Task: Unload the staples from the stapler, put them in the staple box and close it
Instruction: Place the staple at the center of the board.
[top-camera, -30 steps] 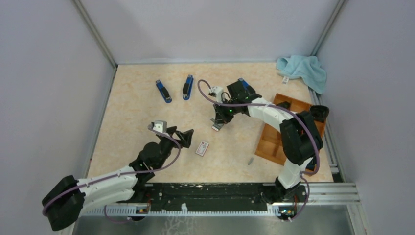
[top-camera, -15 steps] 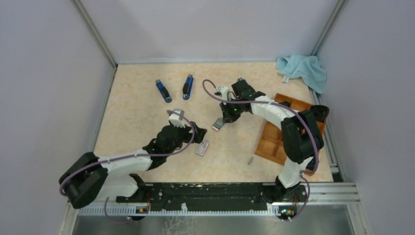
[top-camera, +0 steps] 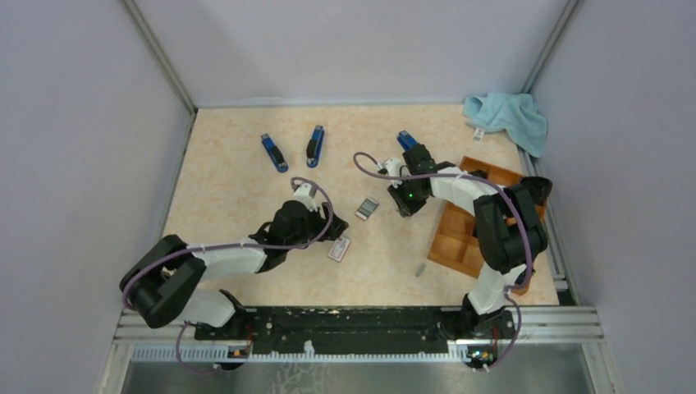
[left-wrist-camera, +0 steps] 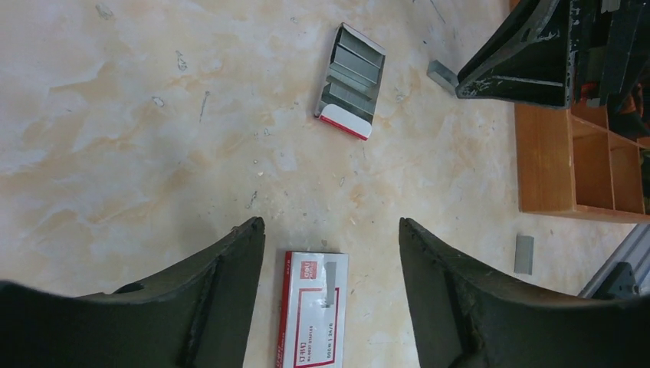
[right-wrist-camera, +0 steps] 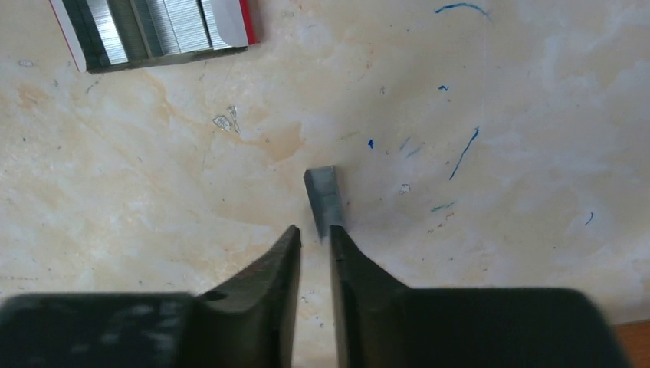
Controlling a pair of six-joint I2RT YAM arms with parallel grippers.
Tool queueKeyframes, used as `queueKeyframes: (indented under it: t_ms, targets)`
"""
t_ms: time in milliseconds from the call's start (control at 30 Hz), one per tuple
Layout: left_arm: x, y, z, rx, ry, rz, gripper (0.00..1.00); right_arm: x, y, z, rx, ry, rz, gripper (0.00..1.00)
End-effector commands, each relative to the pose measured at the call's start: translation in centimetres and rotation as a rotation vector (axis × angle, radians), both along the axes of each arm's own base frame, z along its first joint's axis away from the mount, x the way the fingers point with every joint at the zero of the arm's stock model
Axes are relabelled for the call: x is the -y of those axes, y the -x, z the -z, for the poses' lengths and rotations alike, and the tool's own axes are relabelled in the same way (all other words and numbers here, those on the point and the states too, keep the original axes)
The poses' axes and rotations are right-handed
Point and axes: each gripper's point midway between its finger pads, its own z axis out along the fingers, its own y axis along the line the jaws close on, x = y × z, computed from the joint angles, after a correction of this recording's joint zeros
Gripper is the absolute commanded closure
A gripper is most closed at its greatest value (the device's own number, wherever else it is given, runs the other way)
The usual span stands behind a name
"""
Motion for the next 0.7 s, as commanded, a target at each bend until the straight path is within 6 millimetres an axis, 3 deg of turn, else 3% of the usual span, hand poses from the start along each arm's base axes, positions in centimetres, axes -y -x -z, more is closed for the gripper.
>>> queueKeyframes:
  t_ms: [0, 100, 200, 267, 300, 367, 467, 667]
  targets:
    - [0.4, -0.5, -0.8, -0.034, 0.036, 0.003, 0.36, -0.5, -1.2, -2.3, 0.092, -0.017, -0.038, 0.72]
    - [0.3, -1.1, -0.8, -0.066, 0.029, -0.008, 0.46, -1.3, -2.2, -5.9, 0.193, -0.076, -0.058, 0.56]
    - [0.5, -1.6, -0.4, -0.100, 0.023, -0.006, 0.54, -3.0, -3.3, -7.6, 0.236, -0.158, -0.088, 0.59]
    - [0.9, -2.0, 0.0, -0.125, 0.026, -0.003, 0.62, -4.2, -4.4, -6.5, 0.199, -0.186, -0.092, 0.73]
    - [1.2, -2.3, 0.2, -0.139, 0.027, 0.002, 0.71, -4.6, -5.0, -5.8, 0.171, -0.186, -0.093, 0.83]
    - [1.7, -2.7, 1.2, -0.185, 0.015, 0.010, 0.85, -5.3, -6.0, -4.6, 0.133, -0.186, -0.094, 0.94]
    - [2.5, -2.6, 2.8, -0.272, -0.015, 0.035, 0.93, -6.1, -6.8, -3.4, 0.104, -0.202, -0.089, 0.97]
    - [3.9, -2.4, 5.0, -0.401, -0.020, 0.061, 0.95, -7.4, -7.0, -1.9, 0.027, -0.246, -0.082, 0.98]
